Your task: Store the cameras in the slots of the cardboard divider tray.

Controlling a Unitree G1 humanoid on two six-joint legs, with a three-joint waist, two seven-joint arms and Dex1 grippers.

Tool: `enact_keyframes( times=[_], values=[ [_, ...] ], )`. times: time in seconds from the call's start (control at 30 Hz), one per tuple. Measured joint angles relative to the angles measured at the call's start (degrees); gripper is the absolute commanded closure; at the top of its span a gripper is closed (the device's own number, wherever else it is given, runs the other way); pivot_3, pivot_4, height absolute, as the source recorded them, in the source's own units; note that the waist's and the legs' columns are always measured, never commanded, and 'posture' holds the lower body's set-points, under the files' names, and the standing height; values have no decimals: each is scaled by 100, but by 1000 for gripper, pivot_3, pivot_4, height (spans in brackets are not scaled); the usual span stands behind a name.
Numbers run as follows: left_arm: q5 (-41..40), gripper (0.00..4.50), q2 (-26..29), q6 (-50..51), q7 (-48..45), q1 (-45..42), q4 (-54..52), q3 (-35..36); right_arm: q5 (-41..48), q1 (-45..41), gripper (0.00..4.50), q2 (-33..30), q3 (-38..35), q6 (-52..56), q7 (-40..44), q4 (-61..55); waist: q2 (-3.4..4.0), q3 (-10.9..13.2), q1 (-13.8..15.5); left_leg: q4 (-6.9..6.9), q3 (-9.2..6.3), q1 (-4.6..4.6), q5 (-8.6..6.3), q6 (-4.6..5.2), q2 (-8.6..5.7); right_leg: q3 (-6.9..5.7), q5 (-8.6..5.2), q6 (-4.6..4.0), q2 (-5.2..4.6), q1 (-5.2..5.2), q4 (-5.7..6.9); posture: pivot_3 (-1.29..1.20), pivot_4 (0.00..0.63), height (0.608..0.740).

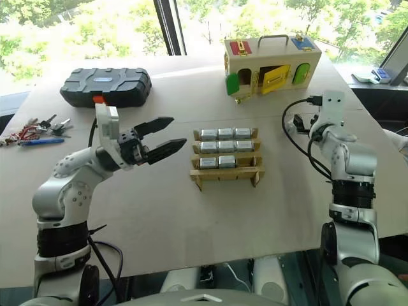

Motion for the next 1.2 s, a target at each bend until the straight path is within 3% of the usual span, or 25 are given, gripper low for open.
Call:
enact_keyframes(
  times=[0.4, 0.5, 0.7, 0.8, 1.0, 1.2],
  values=[
    [-257, 37, 215, -152, 359, 426, -281, -2, -109, -866, 0, 301, -21, -630, -79, 2072, 4, 2, 4, -7, 0, -7, 1, -2, -1, -1, 0, -1, -3, -2, -7, 0, 150, 740],
    [-344, 0, 233, -181, 475, 554, -420, -1, -239, -926, 758, 277, 111, -649, 16, 2370, 8, 5, -5, -10, 0, -6, 1, -3, 0, -1, 0, -1, -2, -4, -7, 0, 150, 740],
    [-426, 0, 259, -213, 630, 716, -554, -1, -372, -1018, 3564, 244, 290, -647, 207, 2398, 11, 6, -17, -11, -1, -7, -1, -1, 2, -2, -1, -3, -2, -6, -7, 0, 150, 740],
    [-496, 0, 256, -235, 737, 752, -563, -2, -463, -1017, 3657, 169, 415, -633, 334, 2359, 12, 7, -8, -11, -1, -8, -1, 0, 2, -2, -5, -9, -3, -6, -9, 0, 150, 740],
    [-657, 0, 102, -160, 1214, 600, -585, -54, -666, -409, 3657, -320, 1053, -615, 1037, 921, 17, 10, 41, -16, -10, -15, -3, 2, 2, -10, -5, -8, -5, -7, -18, 0, 150, 740],
    [-1237, 0, 0, 132, 1851, 136, -761, 82, 11, 1220, 3657, -1048, 1179, -866, 2512, -2269, 23, 14, 22, -27, -7, -17, -5, 4, 2, -11, 0, 4, -3, -7, -34, 0, 150, 740]
  ],
)
